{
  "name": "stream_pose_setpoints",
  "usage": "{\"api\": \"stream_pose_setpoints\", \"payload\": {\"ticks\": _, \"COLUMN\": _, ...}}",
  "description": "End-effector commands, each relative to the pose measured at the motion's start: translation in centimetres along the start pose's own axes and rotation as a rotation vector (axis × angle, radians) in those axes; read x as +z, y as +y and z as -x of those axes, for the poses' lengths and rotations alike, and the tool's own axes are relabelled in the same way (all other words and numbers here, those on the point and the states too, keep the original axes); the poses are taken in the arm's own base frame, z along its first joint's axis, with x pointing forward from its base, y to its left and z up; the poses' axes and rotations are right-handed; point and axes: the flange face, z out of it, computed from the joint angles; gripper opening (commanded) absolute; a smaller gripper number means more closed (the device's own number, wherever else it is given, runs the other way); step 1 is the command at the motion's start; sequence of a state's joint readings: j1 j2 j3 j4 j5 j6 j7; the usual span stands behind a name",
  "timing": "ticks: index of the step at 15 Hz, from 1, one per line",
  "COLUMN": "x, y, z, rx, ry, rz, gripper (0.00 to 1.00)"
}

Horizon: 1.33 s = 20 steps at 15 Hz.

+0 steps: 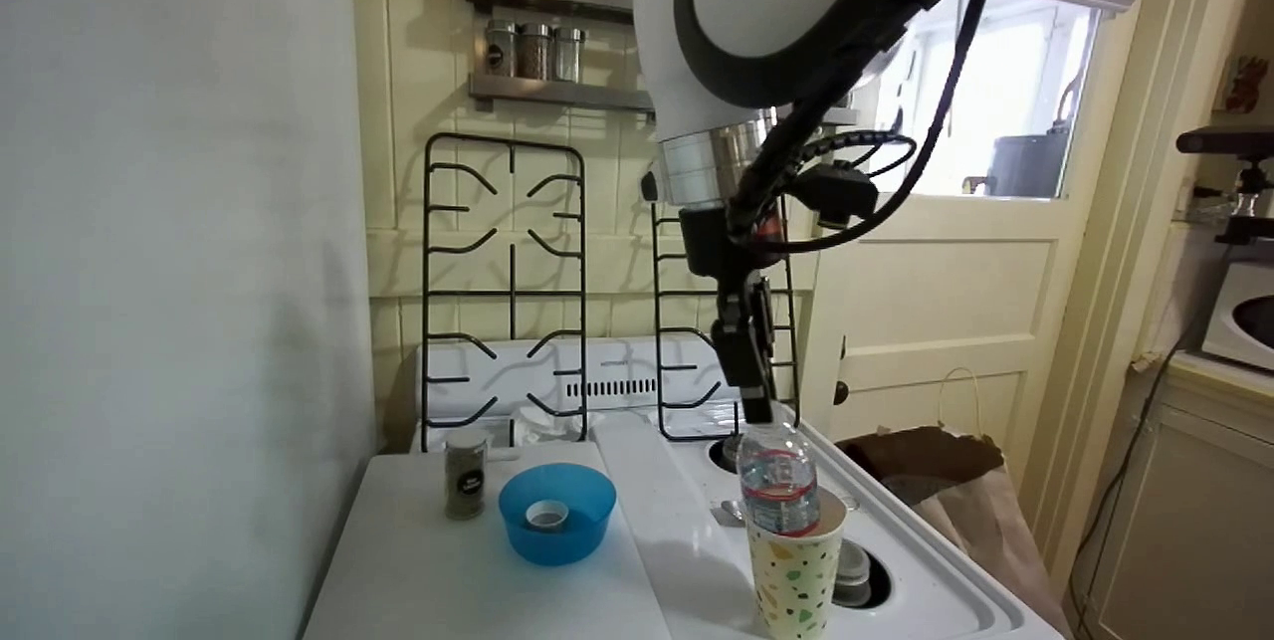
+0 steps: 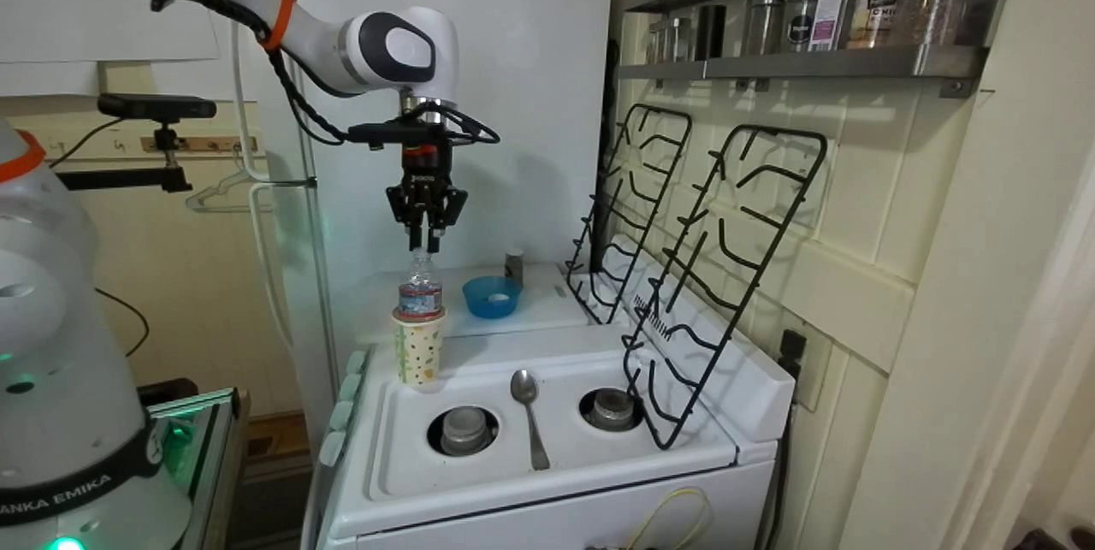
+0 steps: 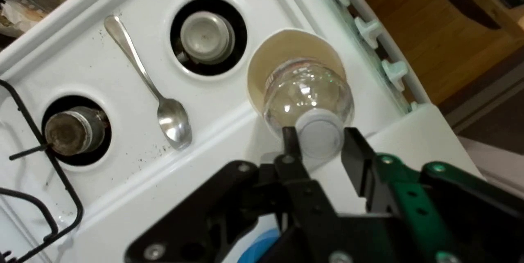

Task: Remove the water bottle from the paper cup

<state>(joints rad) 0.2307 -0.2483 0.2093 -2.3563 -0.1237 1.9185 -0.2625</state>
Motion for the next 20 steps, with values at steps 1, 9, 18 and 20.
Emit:
{"api": "stream_pose_setpoints", "payload": {"ticks": 1, "x": 0.3, "y": -1.7, "z": -3.7, "rx": 0.02, "ry": 0.101, "rz": -0.047, "gripper": 0.08}}
{"api": "stream_pose_setpoints", "payload": {"ticks": 9, "x": 2.4, "y": -8.3, "z": -12.3, "rx": -0.139, "ry": 0.158, "rz": -0.066, "gripper": 0.08}}
{"api": "stream_pose_setpoints", "payload": {"ticks": 18, "x": 0.0, "y": -6.8, "z": -11.3, "rx": -0.109, "ry": 0.297, "rz": -0.25, "gripper": 0.85}}
{"api": "stream_pose_setpoints", "payload": {"ticks": 20, "x": 0.8, "y": -7.0, "z": -13.7, "rx": -0.106, "ry": 0.263, "rz": -0.204, "gripper": 0.75}}
